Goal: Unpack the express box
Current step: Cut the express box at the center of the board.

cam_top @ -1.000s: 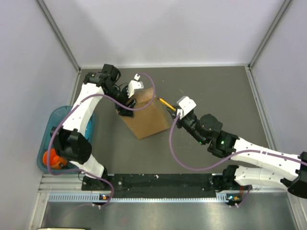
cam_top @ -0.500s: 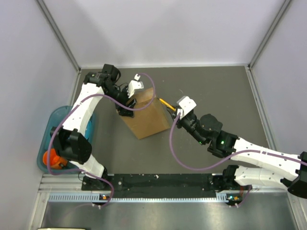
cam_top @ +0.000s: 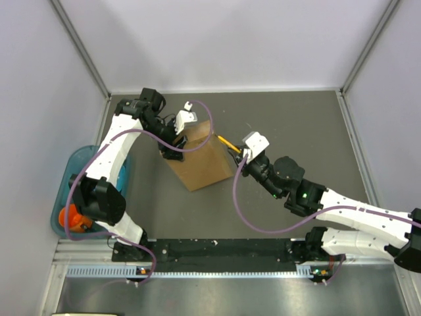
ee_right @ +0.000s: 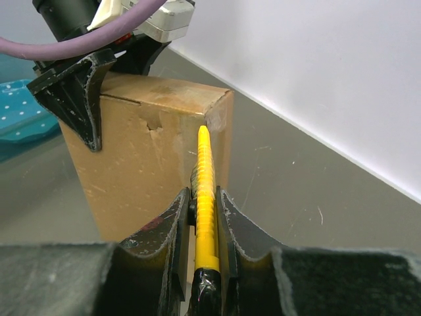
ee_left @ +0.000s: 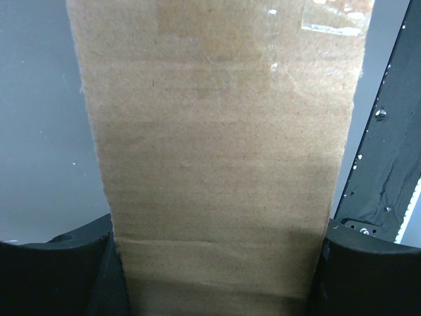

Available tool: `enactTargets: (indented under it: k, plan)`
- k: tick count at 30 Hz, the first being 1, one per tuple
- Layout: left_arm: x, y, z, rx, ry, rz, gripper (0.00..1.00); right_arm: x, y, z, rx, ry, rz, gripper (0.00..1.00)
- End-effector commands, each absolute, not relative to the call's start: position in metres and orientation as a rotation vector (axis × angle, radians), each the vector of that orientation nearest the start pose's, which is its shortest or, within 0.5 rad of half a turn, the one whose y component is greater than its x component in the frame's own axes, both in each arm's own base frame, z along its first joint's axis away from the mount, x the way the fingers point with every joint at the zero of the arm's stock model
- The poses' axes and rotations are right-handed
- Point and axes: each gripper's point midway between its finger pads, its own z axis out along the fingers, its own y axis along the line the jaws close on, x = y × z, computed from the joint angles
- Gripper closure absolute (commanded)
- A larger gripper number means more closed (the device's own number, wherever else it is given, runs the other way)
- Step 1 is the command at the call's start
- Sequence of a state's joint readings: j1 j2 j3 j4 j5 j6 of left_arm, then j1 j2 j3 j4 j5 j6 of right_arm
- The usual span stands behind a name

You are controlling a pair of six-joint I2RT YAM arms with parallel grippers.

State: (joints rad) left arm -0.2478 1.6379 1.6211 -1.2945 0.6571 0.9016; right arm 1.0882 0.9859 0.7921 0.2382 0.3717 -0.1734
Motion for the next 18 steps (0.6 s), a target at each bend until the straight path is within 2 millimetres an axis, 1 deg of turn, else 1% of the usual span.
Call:
enactTargets:
  k: [1,11,13,14,18]
  plan:
    - [0.215,-0.137,0.139,1.631,2.536,-0.984,1.0,0.225,0.295,0.314,-0.67,1.405,0.5,1.0]
    - [0.214,-0.138,0.139,1.645,2.526,-0.982,1.0,0.225,0.305,0.3,-0.721,1.446,0.506,1.0]
    - [0.213,-0.138,0.14,1.654,2.523,-0.981,1.0,0.225,0.307,0.3,-0.728,1.451,0.515,1.0]
    - [0.213,-0.139,0.14,1.653,2.518,-0.98,1.0,0.226,0.307,0.296,-0.735,1.462,0.511,1.0]
    - [0.211,-0.139,0.141,1.674,2.499,-0.978,1.0,0.23,0.308,0.294,-0.751,1.477,0.506,1.0]
